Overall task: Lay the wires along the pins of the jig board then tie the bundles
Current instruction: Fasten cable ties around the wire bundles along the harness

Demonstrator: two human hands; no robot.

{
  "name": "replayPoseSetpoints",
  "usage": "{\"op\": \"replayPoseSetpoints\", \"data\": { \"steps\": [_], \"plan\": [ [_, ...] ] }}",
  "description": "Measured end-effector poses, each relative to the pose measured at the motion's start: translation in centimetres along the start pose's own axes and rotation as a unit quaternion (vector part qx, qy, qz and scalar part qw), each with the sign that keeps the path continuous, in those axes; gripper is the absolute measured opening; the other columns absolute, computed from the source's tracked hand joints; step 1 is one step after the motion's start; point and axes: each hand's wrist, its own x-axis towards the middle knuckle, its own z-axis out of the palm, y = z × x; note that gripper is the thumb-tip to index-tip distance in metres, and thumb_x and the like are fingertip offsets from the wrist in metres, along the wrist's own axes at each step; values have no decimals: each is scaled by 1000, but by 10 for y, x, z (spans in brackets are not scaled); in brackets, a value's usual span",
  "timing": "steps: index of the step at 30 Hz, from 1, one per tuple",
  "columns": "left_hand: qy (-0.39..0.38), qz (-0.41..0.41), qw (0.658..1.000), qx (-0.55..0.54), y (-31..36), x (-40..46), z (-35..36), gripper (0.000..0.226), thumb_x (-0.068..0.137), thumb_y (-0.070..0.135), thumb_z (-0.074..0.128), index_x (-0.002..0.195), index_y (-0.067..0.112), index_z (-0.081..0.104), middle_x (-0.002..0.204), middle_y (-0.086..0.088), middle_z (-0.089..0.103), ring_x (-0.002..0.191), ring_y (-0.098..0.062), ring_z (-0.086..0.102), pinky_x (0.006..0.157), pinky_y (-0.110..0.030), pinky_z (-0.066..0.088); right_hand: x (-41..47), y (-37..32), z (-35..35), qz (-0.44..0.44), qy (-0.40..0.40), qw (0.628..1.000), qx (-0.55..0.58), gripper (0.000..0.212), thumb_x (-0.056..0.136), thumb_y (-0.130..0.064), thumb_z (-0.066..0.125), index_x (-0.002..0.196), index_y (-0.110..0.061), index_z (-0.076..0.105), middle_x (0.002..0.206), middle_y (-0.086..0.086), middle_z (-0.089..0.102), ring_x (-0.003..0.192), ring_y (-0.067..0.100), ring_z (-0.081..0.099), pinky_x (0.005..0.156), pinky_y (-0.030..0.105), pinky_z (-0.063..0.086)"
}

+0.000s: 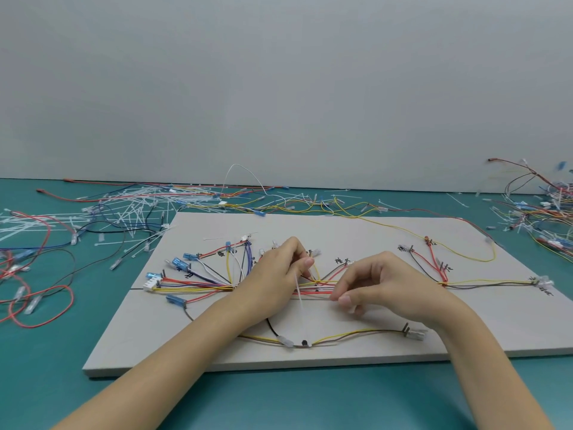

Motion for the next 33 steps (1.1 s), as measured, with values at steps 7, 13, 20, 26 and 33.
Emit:
{"op": "replayPoseSetpoints", "data": {
  "steps": [7,13,20,26,33],
  "plan": [
    [1,12,1000,9,0,-1,0,17,100,22,49,84,24,48,82,8,64,84,-11,60,85,-42,48,0,-1,0,-11,8,1000,-2,6,79,5,72,82,-1,74,80,10,73,71,15,64,60,27,53],
    [-18,25,999,-9,0,-2,0,13,101,22,48,89,17,52,85,10,67,89,-13,63,86,-45,50,0,0,1,-37,54,994,-93,9,80,-10,76,77,-17,72,97,-2,71,83,7,58,69,11,41],
    [-28,34,999,3,0,-2,0,13,103,24,43,92,17,46,91,0,69,93,-22,63,86,-49,48,4,9,7,-9,45,989,-141,7,96,-17,57,90,-18,57,112,-6,67,92,-4,61,90,26,46],
    [-23,35,999,1,-1,-2,1,13,103,25,42,93,18,45,91,-1,69,92,-24,63,86,-49,48,5,7,10,-20,53,985,-162,7,98,-20,53,92,-24,55,107,5,66,99,17,59,93,38,46],
    [-17,28,999,-13,-2,0,2,14,103,27,41,90,22,42,90,0,70,90,-20,65,87,-46,49,9,10,11,-20,71,988,-133,7,98,-21,53,92,-23,53,103,1,70,103,18,60,93,36,43]
  ]
}}
